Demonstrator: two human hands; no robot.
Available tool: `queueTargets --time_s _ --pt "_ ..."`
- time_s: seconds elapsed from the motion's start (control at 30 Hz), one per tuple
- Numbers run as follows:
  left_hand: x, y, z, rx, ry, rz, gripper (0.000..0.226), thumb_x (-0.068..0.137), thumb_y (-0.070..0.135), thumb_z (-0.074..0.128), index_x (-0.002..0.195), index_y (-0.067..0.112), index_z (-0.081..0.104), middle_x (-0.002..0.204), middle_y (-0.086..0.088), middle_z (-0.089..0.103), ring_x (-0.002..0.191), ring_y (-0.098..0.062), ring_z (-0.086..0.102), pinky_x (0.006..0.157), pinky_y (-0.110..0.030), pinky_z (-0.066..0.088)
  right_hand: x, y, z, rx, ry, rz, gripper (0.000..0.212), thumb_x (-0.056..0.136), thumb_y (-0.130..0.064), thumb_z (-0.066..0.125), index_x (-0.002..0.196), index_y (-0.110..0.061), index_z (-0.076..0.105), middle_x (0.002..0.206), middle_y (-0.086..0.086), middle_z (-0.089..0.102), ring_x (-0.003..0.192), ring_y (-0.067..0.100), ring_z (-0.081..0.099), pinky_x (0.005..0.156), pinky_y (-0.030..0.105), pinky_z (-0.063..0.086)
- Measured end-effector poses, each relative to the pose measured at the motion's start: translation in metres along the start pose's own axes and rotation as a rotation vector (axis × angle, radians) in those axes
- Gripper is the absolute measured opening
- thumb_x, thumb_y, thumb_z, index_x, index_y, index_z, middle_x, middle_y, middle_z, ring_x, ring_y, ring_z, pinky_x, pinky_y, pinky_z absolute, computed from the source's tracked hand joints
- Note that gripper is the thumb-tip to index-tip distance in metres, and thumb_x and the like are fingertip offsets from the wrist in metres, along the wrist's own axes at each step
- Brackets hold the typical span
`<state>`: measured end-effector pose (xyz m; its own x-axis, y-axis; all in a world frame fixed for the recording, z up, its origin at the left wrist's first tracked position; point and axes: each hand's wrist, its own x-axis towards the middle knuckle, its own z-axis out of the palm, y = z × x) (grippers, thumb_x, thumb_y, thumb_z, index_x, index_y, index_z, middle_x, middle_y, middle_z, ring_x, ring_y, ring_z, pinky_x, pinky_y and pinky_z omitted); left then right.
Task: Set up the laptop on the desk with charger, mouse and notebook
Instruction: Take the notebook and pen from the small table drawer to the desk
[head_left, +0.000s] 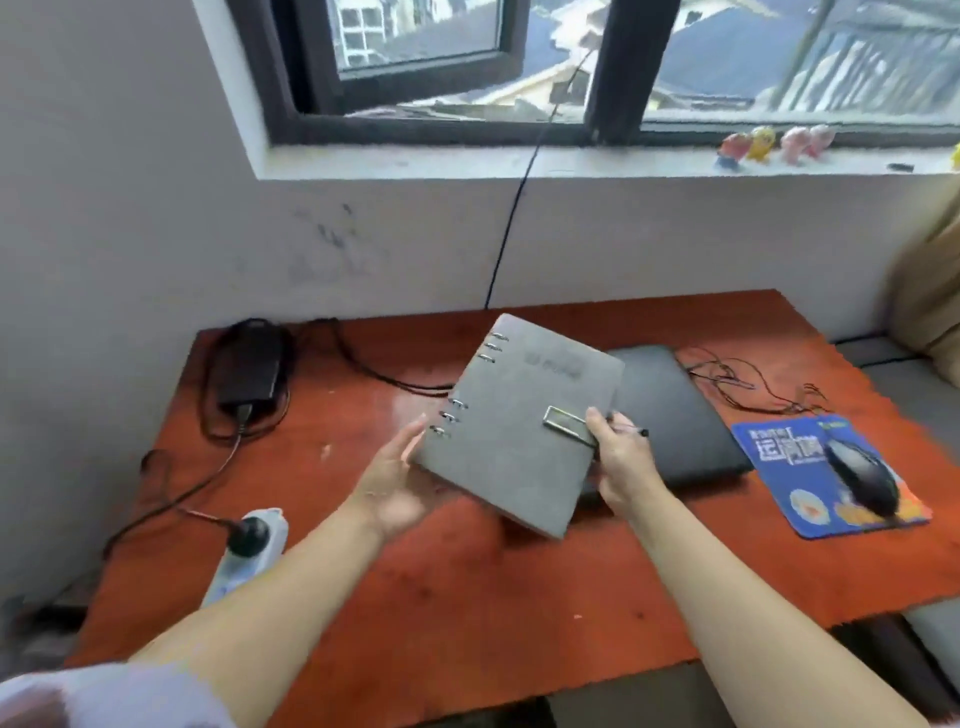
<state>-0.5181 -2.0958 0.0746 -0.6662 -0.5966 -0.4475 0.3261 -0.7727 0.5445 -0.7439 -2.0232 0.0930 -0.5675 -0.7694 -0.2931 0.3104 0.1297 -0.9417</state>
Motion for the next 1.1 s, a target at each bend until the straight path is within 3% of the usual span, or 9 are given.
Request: queueTargets --time_s 0.1,0.17,0.27,0.4,0.57,0.67,0.83,0.93,1.1 --pt "-0.02 0.013 -0.035 0.286 0.149 0.03 0.022 0.093 0.028 0.05 0.107 0.02 0.064 0.095 0.003 0.074 0.081 -0.011 0.069 0.069 -0.026 0.054 0.0 0.017 0.038 -0.228 -0.108 -0.074 0.034 0.095 -0.006 0.047 0.063 -0.019 0.049 0.058 -0.011 0.058 0.047 -0.007 0.054 0.047 0.01 0.045" --pt "-0.027 0.007 -0.052 0.497 0.279 0.051 0.024 0.095 0.019 0.048 0.118 0.016 0.057 0.105 -0.001 0.069 0.087 -0.013 0.065 0.073 -0.027 0.05 -0.002 0.03 0.06 -0.432 -0.128 -0.155 0.028 0.095 -0.006 0.046 0.069 -0.015 0.051 0.064 -0.002 0.058 0.056 -0.001 0.055 0.056 0.014 0.043" --pt "-0.034 -0.008 -0.074 0.57 0.415 0.077 0.025 0.095 0.011 0.049 0.119 0.008 0.053 0.111 -0.009 0.062 0.092 -0.017 0.06 0.076 -0.026 0.047 -0.001 0.054 0.08 -0.656 -0.177 -0.212 0.014 0.094 -0.01 0.044 0.091 -0.006 0.057 0.081 0.01 0.056 0.076 0.02 0.051 0.071 0.031 0.039" --pt "-0.04 -0.03 -0.1 0.71 0.604 0.124 0.025 0.091 0.009 0.055 0.115 0.005 0.056 0.109 -0.01 0.063 0.103 -0.023 0.059 0.086 -0.029 0.047 -0.006 0.084 0.092 -0.893 -0.235 -0.249 0.029 0.095 -0.012 0.041 0.121 -0.001 0.047 0.089 0.015 0.053 0.088 0.027 0.051 0.08 0.036 0.041" --pt "-0.041 -0.04 -0.124 1.003 0.818 0.134 0.028 0.082 0.018 0.067 0.107 0.009 0.06 0.102 -0.008 0.061 0.093 -0.022 0.06 0.085 -0.031 0.047 -0.017 0.111 0.094 -0.913 -0.325 -0.302 0.049 0.091 -0.003 0.042 0.138 -0.014 0.035 0.117 0.012 0.053 0.106 0.028 0.053 0.079 0.02 0.034" --pt "-0.038 -0.04 -0.132 1.199 0.86 0.128 0.035 0.077 0.022 0.071 0.106 0.006 0.061 0.094 -0.005 0.049 0.085 -0.019 0.052 0.083 -0.028 0.042 -0.013 0.122 0.086 -0.967 -0.34 -0.286 0.049 0.093 -0.006 0.045 0.141 -0.011 0.036 0.134 0.012 0.051 0.12 0.027 0.049 0.093 0.025 0.036" --pt "-0.037 -0.04 -0.132 1.2 0.834 0.107 0.043 0.075 0.023 0.071 0.112 0.011 0.053 0.09 -0.003 0.047 0.076 -0.017 0.05 0.071 -0.027 0.039 -0.011 0.125 0.079 -1.019 -0.351 -0.265 0.054 0.092 -0.003 0.044 0.144 -0.011 0.031 0.145 0.01 0.042 0.132 0.024 0.04 0.105 0.029 0.032" --pt "-0.037 -0.039 -0.129 1.214 0.805 0.096 0.053 0.077 0.025 0.068 0.125 0.017 0.045 0.091 -0.005 0.048 0.076 -0.018 0.05 0.068 -0.028 0.037 -0.013 0.118 0.086 -1.125 -0.365 -0.453 0.067 0.082 0.006 0.044 0.145 -0.011 0.028 0.146 0.013 0.039 0.132 0.029 0.037 0.104 0.036 0.035" --pt "-0.038 -0.044 -0.119 1.233 0.774 0.079 0.06 0.079 0.025 0.066 0.133 0.018 0.039 0.11 -0.018 0.055 0.096 -0.03 0.056 0.076 -0.033 0.042 -0.025 0.122 0.115 -1.503 -0.702 -0.663 0.075 0.084 -0.001 0.043 0.148 -0.011 0.007 0.156 0.012 0.019 0.146 0.024 0.009 0.119 0.037 0.013"
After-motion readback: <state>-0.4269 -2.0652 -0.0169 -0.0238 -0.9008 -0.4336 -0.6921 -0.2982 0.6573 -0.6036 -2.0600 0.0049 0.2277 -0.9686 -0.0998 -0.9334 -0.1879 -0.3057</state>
